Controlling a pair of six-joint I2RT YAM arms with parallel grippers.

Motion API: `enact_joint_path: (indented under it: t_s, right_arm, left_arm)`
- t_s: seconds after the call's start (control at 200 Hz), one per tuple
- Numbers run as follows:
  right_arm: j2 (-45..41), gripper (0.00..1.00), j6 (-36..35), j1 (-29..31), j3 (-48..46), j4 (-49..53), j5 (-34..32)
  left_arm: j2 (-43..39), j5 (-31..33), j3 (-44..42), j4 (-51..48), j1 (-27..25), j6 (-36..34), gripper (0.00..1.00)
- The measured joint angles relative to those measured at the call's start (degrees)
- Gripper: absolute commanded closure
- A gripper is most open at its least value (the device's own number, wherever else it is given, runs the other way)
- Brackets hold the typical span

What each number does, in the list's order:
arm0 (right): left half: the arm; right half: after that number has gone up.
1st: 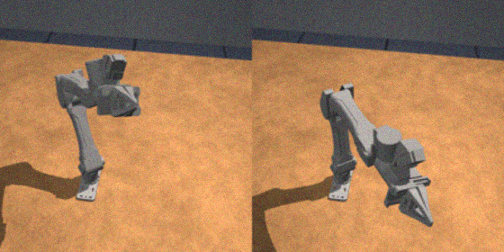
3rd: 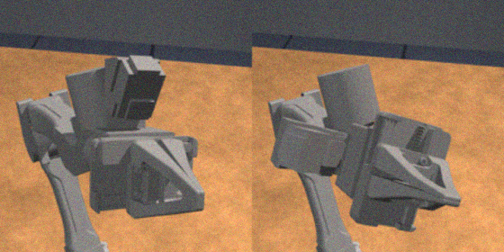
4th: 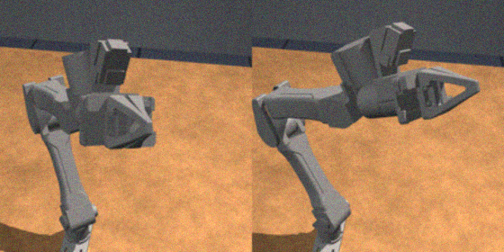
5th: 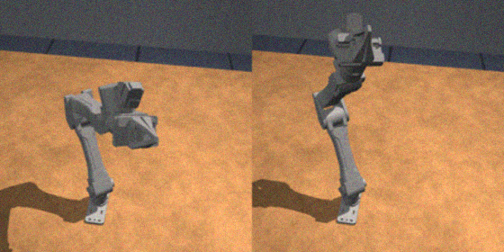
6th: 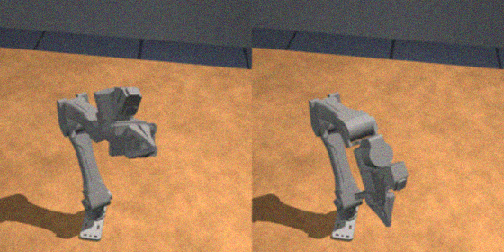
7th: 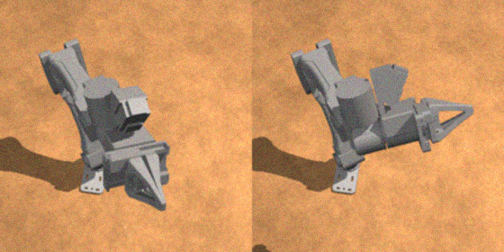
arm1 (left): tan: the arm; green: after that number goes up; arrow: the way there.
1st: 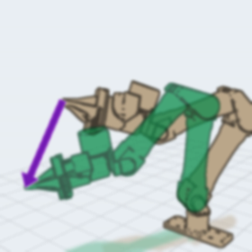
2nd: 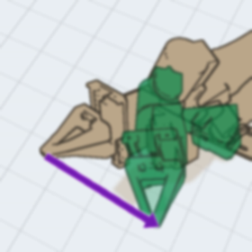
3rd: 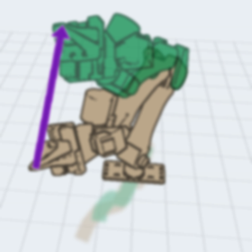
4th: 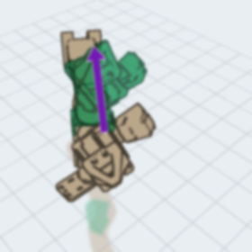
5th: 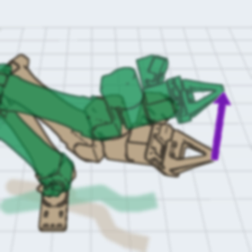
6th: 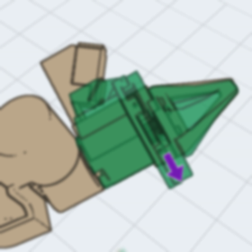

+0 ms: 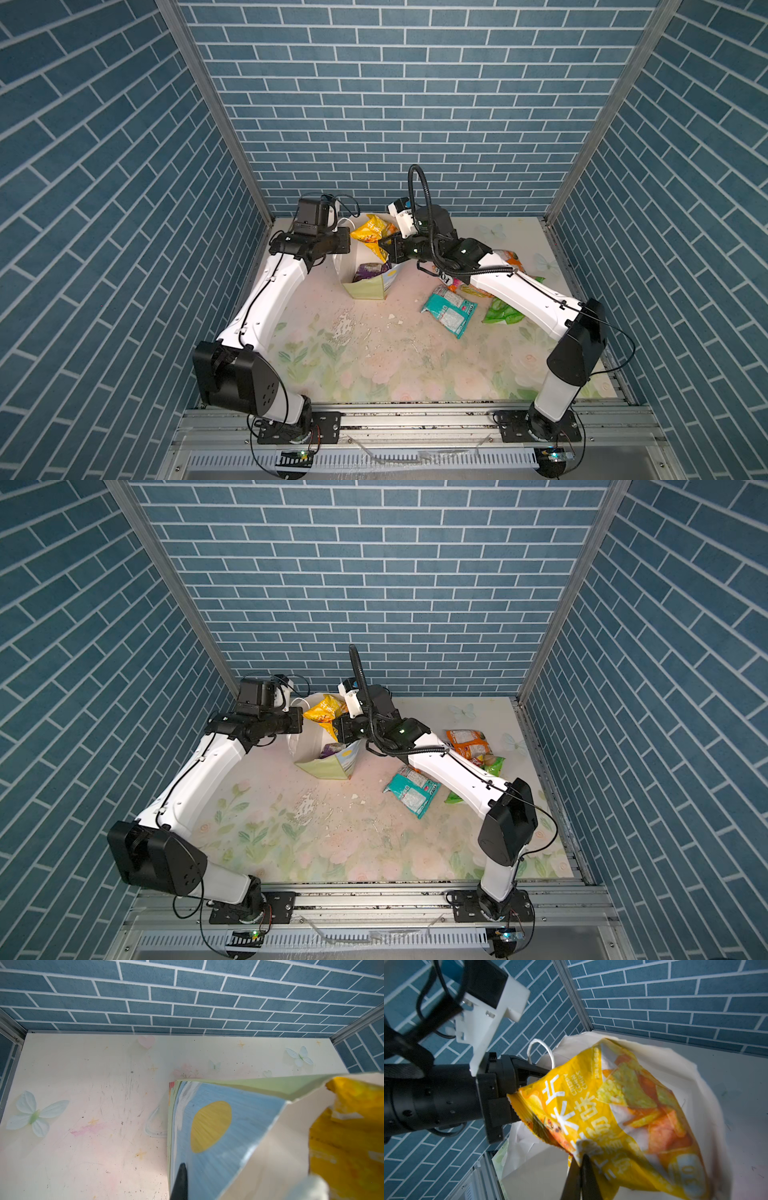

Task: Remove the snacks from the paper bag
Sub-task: 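Lift the yellow chip packet up out of the bag with the right gripper, then carry the yellow chip packet away from the bag toward the snack pile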

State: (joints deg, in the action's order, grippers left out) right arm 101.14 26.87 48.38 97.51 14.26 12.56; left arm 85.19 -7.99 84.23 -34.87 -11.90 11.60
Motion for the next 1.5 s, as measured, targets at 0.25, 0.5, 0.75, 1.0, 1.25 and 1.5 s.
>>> enact_joint_path:
  t_s: [0.25, 0.5, 0.75, 1.0, 1.25, 1.5]
  right_arm:
    - [0.0, 1.00, 1.7, -0.5, 0.0, -1.3, 1.4]
    - [-0.8, 1.00, 2.8, -0.7, -1.8, -3.7, 1.7]
    - [-3.7, 1.00, 3.0, -0.9, -6.3, -6.1, 1.2]
    - [-5.5, 1.00, 3.4, -1.1, -8.0, -8.0, 0.7]
    - [-5.5, 1.00, 5.0, -1.3, -7.7, -9.7, 1.5]
    - [-4.8, 1.00, 7.5, -1.4, -3.7, -11.9, 3.5]
  left_arm:
    - [0.0, 0.0, 0.0, 0.0, 0.0, 0.0, 1.00]
    - [0.0, 0.0, 0.0, 0.0, 0.0, 0.0, 1.00]
    - [0.0, 0.0, 0.0, 0.0, 0.2, 0.0, 1.00]
    - [0.0, -0.2, 0.0, 0.0, 0.3, 0.0, 1.00]
    - [0.0, -0.2, 0.0, 0.0, 0.3, 0.0, 1.00]
    - [0.0, -0.3, 0.0, -0.1, 0.4, 0.0, 1.00]
